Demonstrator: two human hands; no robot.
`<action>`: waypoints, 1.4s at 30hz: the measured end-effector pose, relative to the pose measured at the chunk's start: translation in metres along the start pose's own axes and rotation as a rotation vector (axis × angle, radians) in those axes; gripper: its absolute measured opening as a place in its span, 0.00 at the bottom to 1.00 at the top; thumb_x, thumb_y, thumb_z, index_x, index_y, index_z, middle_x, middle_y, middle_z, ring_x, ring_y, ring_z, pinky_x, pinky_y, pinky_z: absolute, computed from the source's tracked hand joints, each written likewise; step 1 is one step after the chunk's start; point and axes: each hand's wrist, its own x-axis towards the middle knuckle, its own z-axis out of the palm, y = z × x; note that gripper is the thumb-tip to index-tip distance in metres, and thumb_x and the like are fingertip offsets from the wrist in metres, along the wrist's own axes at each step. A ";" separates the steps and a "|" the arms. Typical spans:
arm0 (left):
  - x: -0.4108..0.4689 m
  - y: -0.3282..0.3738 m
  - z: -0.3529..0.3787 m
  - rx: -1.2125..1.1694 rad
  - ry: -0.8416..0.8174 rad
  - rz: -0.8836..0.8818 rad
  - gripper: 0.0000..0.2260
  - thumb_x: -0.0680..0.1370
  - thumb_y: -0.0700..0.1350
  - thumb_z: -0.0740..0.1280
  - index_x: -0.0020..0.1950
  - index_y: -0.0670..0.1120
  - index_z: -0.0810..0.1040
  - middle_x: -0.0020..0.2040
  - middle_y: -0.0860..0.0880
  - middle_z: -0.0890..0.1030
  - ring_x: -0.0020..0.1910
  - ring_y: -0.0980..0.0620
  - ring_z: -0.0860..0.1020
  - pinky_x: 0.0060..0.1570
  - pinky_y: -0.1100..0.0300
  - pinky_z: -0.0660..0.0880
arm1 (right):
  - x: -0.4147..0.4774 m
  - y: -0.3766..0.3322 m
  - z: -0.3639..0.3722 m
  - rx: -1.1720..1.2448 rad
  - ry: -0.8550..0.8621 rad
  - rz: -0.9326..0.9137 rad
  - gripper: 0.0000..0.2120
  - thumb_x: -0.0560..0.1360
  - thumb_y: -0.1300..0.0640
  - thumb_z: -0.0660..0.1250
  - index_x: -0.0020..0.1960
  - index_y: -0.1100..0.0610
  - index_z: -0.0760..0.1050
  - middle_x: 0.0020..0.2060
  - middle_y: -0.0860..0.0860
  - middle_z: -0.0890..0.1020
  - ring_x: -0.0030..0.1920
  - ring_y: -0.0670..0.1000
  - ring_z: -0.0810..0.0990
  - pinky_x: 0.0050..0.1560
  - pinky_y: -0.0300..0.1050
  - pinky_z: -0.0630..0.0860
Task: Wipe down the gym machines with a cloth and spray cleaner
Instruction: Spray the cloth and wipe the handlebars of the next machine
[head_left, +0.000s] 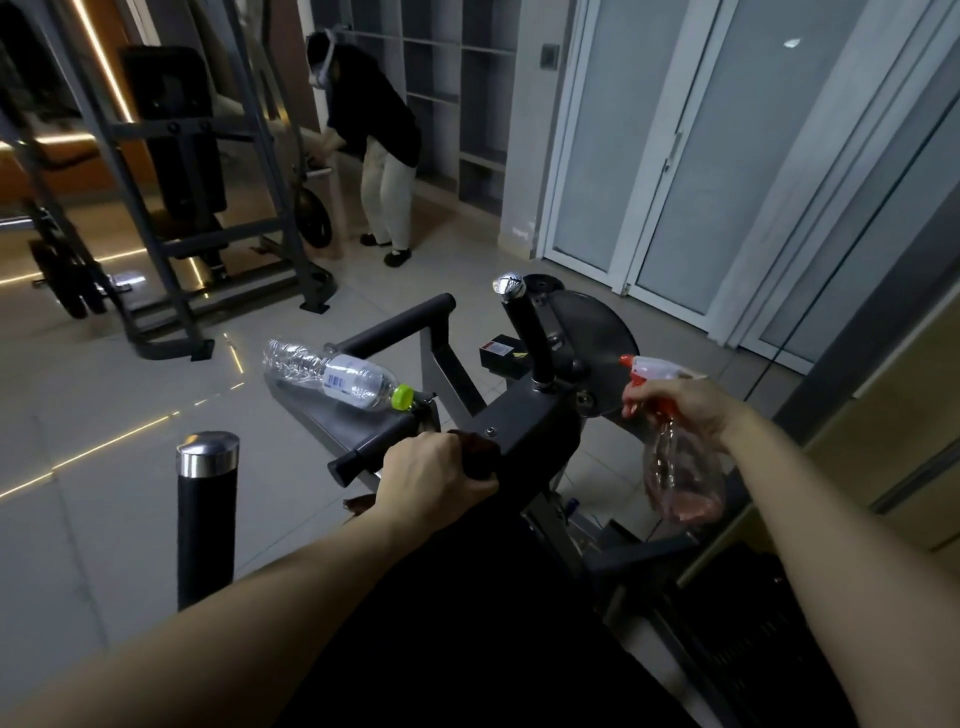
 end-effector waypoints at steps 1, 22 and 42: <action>0.000 -0.001 0.001 -0.009 0.005 -0.001 0.16 0.75 0.63 0.71 0.60 0.61 0.82 0.44 0.58 0.85 0.39 0.60 0.81 0.41 0.59 0.81 | 0.004 -0.003 -0.004 -0.032 -0.025 -0.010 0.24 0.73 0.61 0.70 0.62 0.76 0.70 0.41 0.61 0.81 0.38 0.50 0.80 0.37 0.40 0.75; 0.004 -0.008 0.010 0.016 0.013 -0.033 0.20 0.74 0.66 0.71 0.62 0.58 0.82 0.45 0.57 0.85 0.40 0.61 0.81 0.40 0.63 0.80 | 0.017 -0.067 0.013 -0.148 -0.067 -0.245 0.10 0.77 0.63 0.67 0.53 0.70 0.79 0.46 0.61 0.84 0.39 0.47 0.79 0.39 0.39 0.74; 0.014 0.007 -0.124 0.216 -0.447 -0.209 0.17 0.80 0.57 0.68 0.61 0.45 0.79 0.51 0.46 0.82 0.51 0.46 0.81 0.54 0.53 0.80 | -0.032 -0.080 0.161 -0.002 0.068 -0.299 0.11 0.78 0.52 0.70 0.60 0.50 0.76 0.49 0.56 0.82 0.42 0.50 0.85 0.42 0.44 0.82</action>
